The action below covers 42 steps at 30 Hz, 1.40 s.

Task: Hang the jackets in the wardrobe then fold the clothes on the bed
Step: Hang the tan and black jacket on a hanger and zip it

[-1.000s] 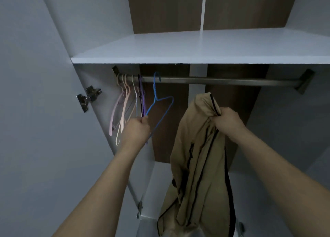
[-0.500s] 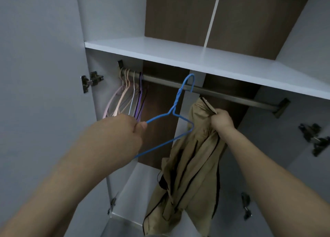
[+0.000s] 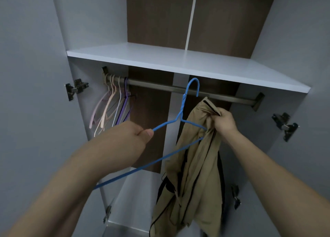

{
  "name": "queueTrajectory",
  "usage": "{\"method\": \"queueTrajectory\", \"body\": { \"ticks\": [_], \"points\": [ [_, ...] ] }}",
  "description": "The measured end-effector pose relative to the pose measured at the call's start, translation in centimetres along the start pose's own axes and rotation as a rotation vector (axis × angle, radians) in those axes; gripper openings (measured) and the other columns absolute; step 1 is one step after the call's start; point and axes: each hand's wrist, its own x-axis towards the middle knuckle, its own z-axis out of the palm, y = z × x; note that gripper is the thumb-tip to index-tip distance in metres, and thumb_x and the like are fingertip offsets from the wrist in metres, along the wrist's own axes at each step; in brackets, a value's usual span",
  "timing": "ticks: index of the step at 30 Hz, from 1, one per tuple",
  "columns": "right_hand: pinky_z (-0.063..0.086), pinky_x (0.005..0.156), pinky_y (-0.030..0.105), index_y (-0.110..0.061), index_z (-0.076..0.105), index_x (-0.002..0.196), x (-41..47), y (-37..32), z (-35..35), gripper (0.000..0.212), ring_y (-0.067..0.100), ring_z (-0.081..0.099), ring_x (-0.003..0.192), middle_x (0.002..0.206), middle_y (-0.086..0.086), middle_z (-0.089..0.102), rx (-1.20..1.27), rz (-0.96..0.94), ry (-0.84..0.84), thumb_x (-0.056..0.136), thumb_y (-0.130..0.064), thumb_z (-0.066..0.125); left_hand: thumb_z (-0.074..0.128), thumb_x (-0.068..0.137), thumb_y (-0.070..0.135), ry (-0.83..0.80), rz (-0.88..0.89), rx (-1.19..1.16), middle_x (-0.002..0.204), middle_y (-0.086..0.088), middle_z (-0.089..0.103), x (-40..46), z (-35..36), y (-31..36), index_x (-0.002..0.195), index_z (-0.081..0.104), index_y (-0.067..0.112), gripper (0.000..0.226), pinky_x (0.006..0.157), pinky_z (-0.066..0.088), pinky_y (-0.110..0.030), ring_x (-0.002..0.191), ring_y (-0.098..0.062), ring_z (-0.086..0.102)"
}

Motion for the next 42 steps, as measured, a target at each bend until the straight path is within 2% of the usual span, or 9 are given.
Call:
{"method": "queueTrajectory", "body": {
  "ticks": [7,12,18,22,27,30,33,38,42],
  "points": [
    [0.051,0.074,0.025,-0.031,0.065,0.100,-3.3,-2.3,-0.2,0.026,0.015,0.066,0.095,0.102,-0.001,0.070,0.199,-0.104,-0.116,0.098,-0.011,0.048,0.042,0.103,0.039,-0.016,-0.103,-0.197,0.062,0.000,0.052,4.5,6.2,-1.2,0.071,0.055,0.015,0.042,0.048,0.030,-0.023,0.054,-0.013,0.047],
    [0.054,0.074,0.020,-0.033,0.068,0.105,-5.6,-3.0,-0.6,0.030,0.008,0.069,0.095,0.102,-0.007,0.073,0.251,-0.176,-0.369,0.096,-0.009,0.052,0.046,0.101,0.041,-0.042,-0.047,-0.365,0.039,0.011,0.039,5.2,10.9,-3.5,0.053,0.044,0.020,0.053,0.051,0.029,-0.026,0.039,-0.005,0.037],
    [0.037,0.100,0.032,-0.039,0.062,0.082,-5.6,-2.4,-1.6,0.028,0.011,0.046,0.108,0.105,-0.016,0.056,-0.245,-0.315,-0.272,0.097,-0.020,0.050,0.049,0.100,0.036,0.108,0.142,-0.708,0.044,0.014,0.031,5.4,11.4,-2.5,0.043,0.042,0.027,0.058,0.045,0.027,-0.019,0.041,-0.004,0.029],
    [0.015,0.115,0.036,-0.035,0.056,0.127,-4.8,-3.2,-2.4,0.031,0.013,0.033,0.129,0.133,-0.009,0.044,-0.590,-0.563,-0.239,0.097,-0.030,0.047,0.048,0.101,0.035,0.084,0.223,-0.776,0.046,0.011,0.030,5.3,10.9,-1.9,0.045,0.042,0.028,0.057,0.046,0.026,-0.021,0.044,-0.008,0.027],
    [0.031,0.075,0.024,-0.029,0.047,0.096,-4.0,-4.3,-2.7,0.006,0.010,0.039,0.093,0.088,-0.019,0.040,-0.669,-0.743,-0.209,0.095,-0.035,0.049,0.058,0.096,0.020,-0.104,0.245,-0.785,0.046,0.011,0.043,5.5,7.1,-2.1,0.052,0.058,0.025,0.045,0.045,0.035,-0.019,0.041,-0.003,0.039],
    [0.028,0.081,0.029,-0.027,0.048,0.096,-3.5,-4.0,-1.6,0.003,0.014,0.039,0.093,0.091,-0.010,0.045,-0.608,-0.716,-0.161,0.097,-0.028,0.051,0.067,0.085,0.023,0.476,0.332,-0.121,0.083,0.004,0.059,7.0,6.0,-2.9,0.091,0.058,0.024,0.010,0.075,0.044,-0.038,0.080,-0.017,0.053],
    [0.027,0.086,0.033,-0.017,0.058,0.104,-2.8,-4.1,-0.8,0.019,0.020,0.045,0.101,0.102,0.001,0.056,-0.563,-0.625,-0.083,0.098,-0.031,0.047,0.061,0.076,0.032,0.928,0.411,-0.012,0.110,-0.007,0.053,6.9,8.3,-3.7,0.113,0.055,0.011,0.043,0.091,0.037,-0.039,0.103,-0.024,0.047],
    [0.024,0.088,0.031,-0.017,0.061,0.112,-2.1,-4.4,0.2,0.023,0.024,0.046,0.110,0.112,0.003,0.060,-0.437,-0.569,0.010,0.099,-0.031,0.047,0.075,0.079,0.037,0.279,0.039,-0.357,0.120,-0.004,0.051,7.2,15.9,-6.3,0.129,0.045,0.008,0.065,0.094,0.046,-0.033,0.111,-0.021,0.052],
    [0.024,0.085,0.031,-0.023,0.059,0.100,-2.0,-5.1,0.7,0.015,0.016,0.042,0.097,0.099,-0.003,0.058,-0.328,-0.564,0.056,0.099,-0.033,0.047,0.071,0.084,0.030,-0.452,-0.269,-0.561,0.095,0.005,0.065,7.8,18.3,-8.1,0.111,0.061,0.018,0.031,0.053,0.045,-0.010,0.079,-0.005,0.060]
  ]
}}
